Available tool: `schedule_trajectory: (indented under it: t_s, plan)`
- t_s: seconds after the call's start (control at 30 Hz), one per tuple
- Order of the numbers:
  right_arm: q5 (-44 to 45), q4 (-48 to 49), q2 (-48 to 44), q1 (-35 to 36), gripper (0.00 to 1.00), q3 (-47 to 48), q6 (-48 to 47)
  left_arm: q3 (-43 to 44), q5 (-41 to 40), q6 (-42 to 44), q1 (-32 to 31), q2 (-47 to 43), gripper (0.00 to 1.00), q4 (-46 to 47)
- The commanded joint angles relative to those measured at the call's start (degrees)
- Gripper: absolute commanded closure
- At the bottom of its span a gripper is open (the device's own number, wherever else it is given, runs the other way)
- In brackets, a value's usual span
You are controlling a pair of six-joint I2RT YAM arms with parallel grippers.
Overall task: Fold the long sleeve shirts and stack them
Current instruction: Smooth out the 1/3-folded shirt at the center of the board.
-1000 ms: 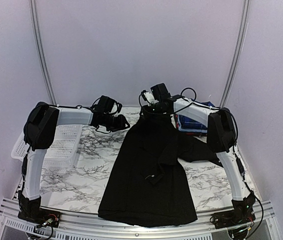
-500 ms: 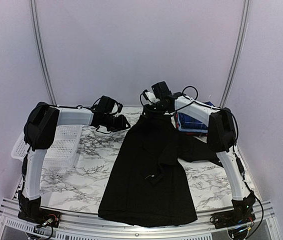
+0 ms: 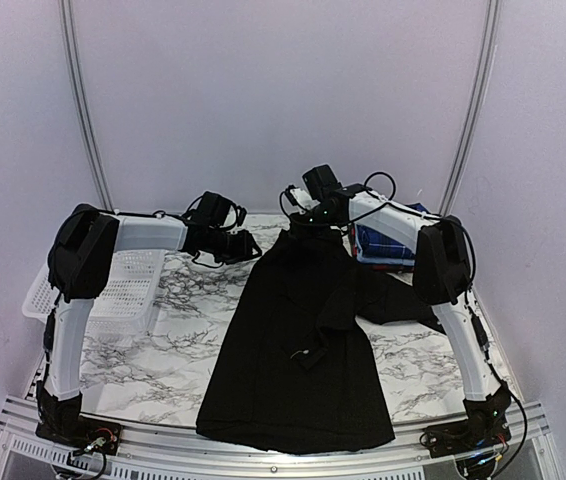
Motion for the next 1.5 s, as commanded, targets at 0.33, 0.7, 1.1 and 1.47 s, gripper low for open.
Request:
schedule_trajectory:
  t_s: [0.33, 0.7, 1.1, 1.47]
  plan:
    - [-24.9, 31.6, -2.6, -5.2, 1.00, -13.2, 11.3, -0.2, 0.7, -0.5, -0.6, -1.5, 0.64, 0.3]
    - [-24.5, 50.5, -2.6, -6.2, 1.00, -20.5, 19.0, -1.9, 1.1, -1.2, -0.9, -0.1, 0.65, 2.0]
    - [-15.4, 39.3, -3.9, -6.1, 0.57, -18.0, 13.0, -3.8, 0.5, -1.4, -1.1, 0.4, 0.66, 2.3]
    - [2.0, 27.6, -23.1, -1.0, 0.49, -34.2, 4.6, -3.9, 1.0, -2.1, -1.8, -2.7, 0.66, 2.3]
